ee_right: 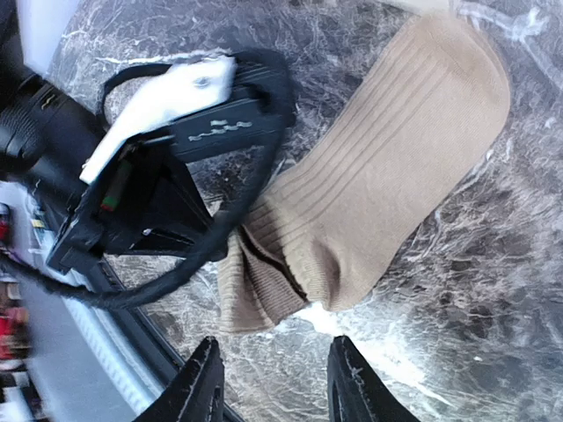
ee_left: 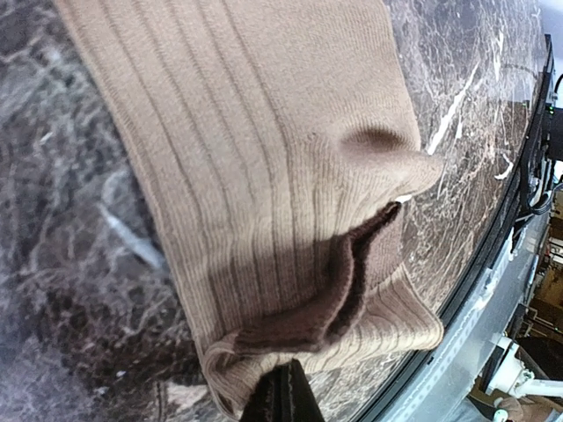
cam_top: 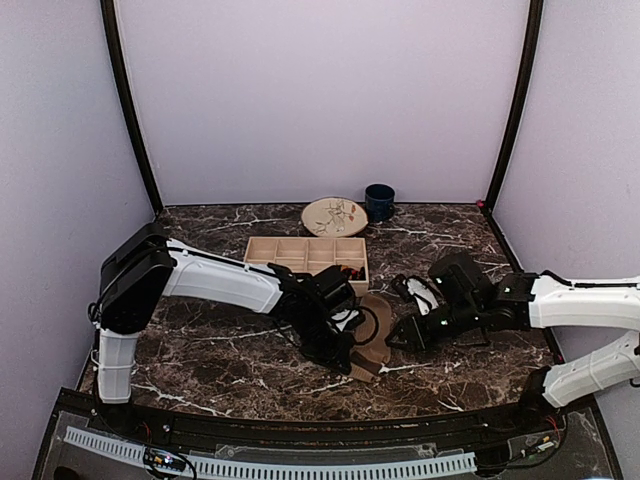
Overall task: Roll the socks
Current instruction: Roll the sock at the center of the board.
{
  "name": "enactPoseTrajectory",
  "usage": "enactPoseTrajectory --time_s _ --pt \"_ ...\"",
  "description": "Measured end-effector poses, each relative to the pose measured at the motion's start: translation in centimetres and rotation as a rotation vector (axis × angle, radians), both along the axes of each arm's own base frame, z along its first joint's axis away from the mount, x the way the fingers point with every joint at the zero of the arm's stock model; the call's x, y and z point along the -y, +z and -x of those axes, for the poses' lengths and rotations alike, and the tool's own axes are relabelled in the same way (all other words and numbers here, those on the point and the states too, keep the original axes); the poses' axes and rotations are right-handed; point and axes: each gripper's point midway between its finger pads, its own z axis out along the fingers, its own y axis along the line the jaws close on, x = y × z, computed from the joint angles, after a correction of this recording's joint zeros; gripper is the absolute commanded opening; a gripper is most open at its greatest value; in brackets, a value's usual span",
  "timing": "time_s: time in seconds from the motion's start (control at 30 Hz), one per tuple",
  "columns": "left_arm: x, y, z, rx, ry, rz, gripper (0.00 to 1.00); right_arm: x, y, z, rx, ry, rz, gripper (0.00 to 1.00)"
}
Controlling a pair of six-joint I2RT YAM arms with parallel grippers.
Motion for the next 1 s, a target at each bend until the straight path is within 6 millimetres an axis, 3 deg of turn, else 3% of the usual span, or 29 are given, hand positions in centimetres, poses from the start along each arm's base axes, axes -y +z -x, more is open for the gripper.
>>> enactPoseTrajectory --time_s 0.13,0.37,0.6,1.0 --pt "0.3 0.1 0.3 -0.024 -0.015 0.0 0.0 -0.5 0.5 2.1 0.175 0.059 0.104 0.4" --pt "0.2 0.1 0.5 -0.087 -0.035 0.0 0.0 -1.8 -0.9 5.5 0.459 0.169 0.344 0.41" --pt "-0.2 0.2 1.0 -0.167 -0.054 -0.006 0.0 -2.9 -2.5 6.0 0.664 0.219 0.527 0.47" --pt "-1.3 0.3 1.1 -0.247 -0.061 -0.042 0.0 -5.5 -3.4 6.9 0.768 0.338 0.581 0.53"
